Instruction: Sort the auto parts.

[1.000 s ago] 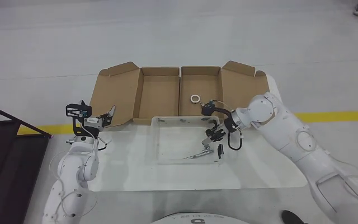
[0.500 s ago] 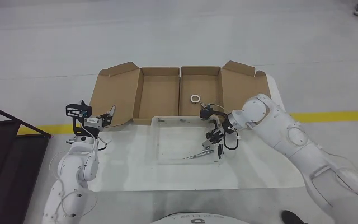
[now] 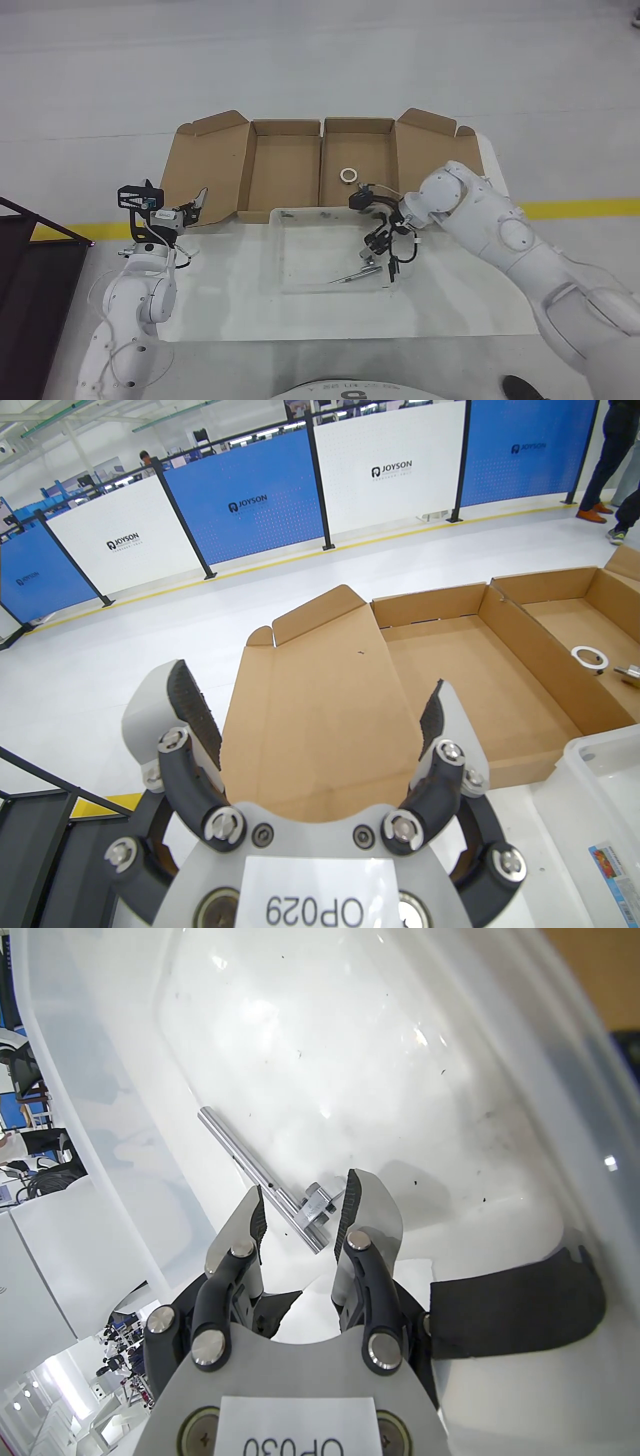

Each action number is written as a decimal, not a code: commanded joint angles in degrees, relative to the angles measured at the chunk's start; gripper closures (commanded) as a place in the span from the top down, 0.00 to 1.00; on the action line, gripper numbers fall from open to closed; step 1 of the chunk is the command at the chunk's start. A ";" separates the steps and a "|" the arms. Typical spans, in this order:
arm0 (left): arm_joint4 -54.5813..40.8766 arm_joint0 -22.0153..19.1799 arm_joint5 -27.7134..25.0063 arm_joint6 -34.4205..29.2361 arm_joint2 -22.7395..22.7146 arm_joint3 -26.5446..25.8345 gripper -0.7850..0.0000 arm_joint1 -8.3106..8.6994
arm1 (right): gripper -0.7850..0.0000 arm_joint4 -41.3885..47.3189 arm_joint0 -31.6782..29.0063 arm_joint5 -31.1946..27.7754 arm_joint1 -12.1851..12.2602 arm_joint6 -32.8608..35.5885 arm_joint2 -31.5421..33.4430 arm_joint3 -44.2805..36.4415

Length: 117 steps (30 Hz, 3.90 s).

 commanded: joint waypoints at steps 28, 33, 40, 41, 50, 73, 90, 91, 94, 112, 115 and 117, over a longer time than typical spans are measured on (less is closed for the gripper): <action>0.00 0.00 0.00 0.00 0.00 0.00 1.00 0.00 | 0.00 5.98 0.75 -9.01 1.12 -7.02 2.19 -1.66; 0.00 0.00 0.00 0.00 0.00 0.00 1.00 0.00 | 0.24 4.21 0.28 -7.74 2.00 -5.76 1.72 -3.50; 0.00 0.00 0.00 0.00 0.00 0.00 1.00 0.00 | 0.42 0.48 0.12 -5.34 1.93 -3.35 -0.62 -4.05; 0.00 0.00 0.00 0.00 0.00 0.00 1.00 0.00 | 0.42 0.22 0.19 -5.17 1.86 -3.19 -0.82 -3.97; 0.00 0.00 0.00 0.00 0.00 0.00 1.00 0.00 | 0.42 -1.19 0.61 -3.71 1.15 -2.29 -2.05 -3.28; 0.00 0.00 0.00 0.00 0.00 0.00 1.00 0.00 | 0.36 -3.91 2.43 -1.93 -1.68 -1.04 -5.70 -0.50; 0.00 0.00 0.00 0.00 0.00 0.00 1.00 0.00 | 0.00 1.68 3.12 -6.78 -1.64 -5.84 -1.70 -0.11; 0.00 0.00 0.00 0.00 0.00 0.00 1.00 0.00 | 0.00 2.41 3.00 -7.28 -1.50 -6.27 -1.18 -0.14; 0.00 0.00 0.00 0.00 0.00 0.00 1.00 0.00 | 0.00 4.29 2.57 -8.49 -1.18 -7.27 0.12 -0.41; 0.00 0.00 0.00 0.00 0.00 0.00 1.00 0.00 | 0.00 10.04 2.23 -11.18 -1.78 -9.20 0.64 2.41; 0.00 0.00 0.00 0.00 0.00 0.00 1.00 0.00 | 0.00 9.20 3.07 -11.39 -2.45 -9.45 -0.23 3.69; 0.00 0.00 0.00 0.00 0.00 0.00 1.00 0.00 | 0.09 7.90 3.57 -11.35 -2.86 -10.07 -0.72 4.18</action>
